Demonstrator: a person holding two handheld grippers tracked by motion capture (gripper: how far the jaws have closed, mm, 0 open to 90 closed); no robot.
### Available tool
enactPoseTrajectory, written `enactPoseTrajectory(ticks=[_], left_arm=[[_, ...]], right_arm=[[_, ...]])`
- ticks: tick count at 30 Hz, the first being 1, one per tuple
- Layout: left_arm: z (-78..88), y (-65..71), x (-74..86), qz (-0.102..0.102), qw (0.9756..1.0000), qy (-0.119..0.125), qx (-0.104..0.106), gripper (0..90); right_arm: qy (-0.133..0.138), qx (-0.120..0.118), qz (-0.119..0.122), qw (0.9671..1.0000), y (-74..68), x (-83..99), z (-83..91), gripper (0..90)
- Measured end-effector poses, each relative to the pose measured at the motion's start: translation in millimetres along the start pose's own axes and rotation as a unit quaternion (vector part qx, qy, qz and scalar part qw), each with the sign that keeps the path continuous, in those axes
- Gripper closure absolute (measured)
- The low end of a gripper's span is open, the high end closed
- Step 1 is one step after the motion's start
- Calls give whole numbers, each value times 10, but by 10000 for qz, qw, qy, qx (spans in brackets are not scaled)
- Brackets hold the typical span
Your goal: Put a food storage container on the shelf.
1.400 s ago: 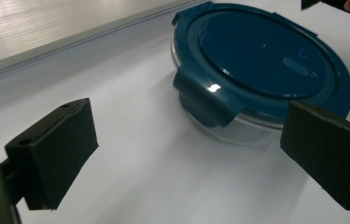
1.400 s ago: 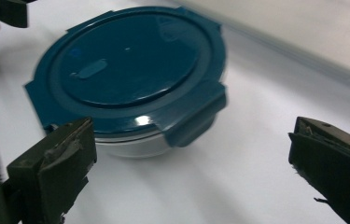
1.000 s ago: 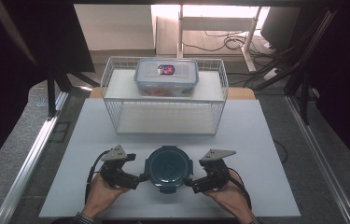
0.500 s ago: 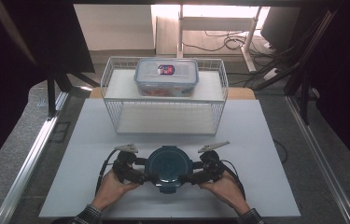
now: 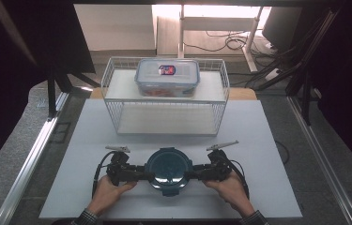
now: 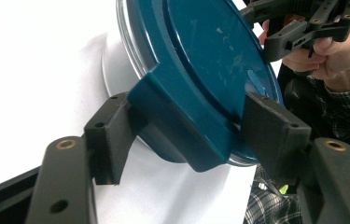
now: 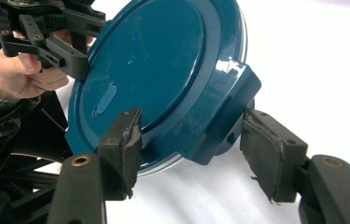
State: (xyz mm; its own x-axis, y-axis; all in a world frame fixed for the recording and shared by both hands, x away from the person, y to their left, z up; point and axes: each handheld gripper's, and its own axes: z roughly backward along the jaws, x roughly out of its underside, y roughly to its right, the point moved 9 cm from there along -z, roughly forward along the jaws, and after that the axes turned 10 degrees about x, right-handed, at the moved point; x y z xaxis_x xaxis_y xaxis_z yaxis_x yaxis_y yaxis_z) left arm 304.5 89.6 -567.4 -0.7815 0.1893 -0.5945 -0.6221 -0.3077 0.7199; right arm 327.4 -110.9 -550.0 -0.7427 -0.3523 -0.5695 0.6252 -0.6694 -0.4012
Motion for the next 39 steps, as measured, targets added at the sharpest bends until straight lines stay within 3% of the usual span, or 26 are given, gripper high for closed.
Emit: enactPoseTrajectory(ticks=[6,15,18,21,25,26,29,39], left_arm=[[18,41,-17,-141,9997,207,60,430],[37,60,-2,-310,9991,241,154,463],[51,62,12,-316,9990,251,195,472],[71,88,22,-288,9987,330,252,502],[87,105,21,-75,9979,544,352,552],[99,110,26,94,9970,632,432,559],[108,123,25,181,9961,744,448,568],[177,205,-92,-37,9949,959,308,576]], right_arm=[[6,81,97,9999,3,20,31,431],[-107,-575,-355,9977,50,68,15,426],[-72,-628,-491,9968,54,59,28,467],[-11,-615,-579,9964,37,47,62,508],[83,-494,-517,9974,-3,55,108,529],[115,-458,-518,9975,-37,67,140,545],[200,-298,-468,9983,-97,86,177,555],[497,-164,-330,9981,-147,28,250,577]])
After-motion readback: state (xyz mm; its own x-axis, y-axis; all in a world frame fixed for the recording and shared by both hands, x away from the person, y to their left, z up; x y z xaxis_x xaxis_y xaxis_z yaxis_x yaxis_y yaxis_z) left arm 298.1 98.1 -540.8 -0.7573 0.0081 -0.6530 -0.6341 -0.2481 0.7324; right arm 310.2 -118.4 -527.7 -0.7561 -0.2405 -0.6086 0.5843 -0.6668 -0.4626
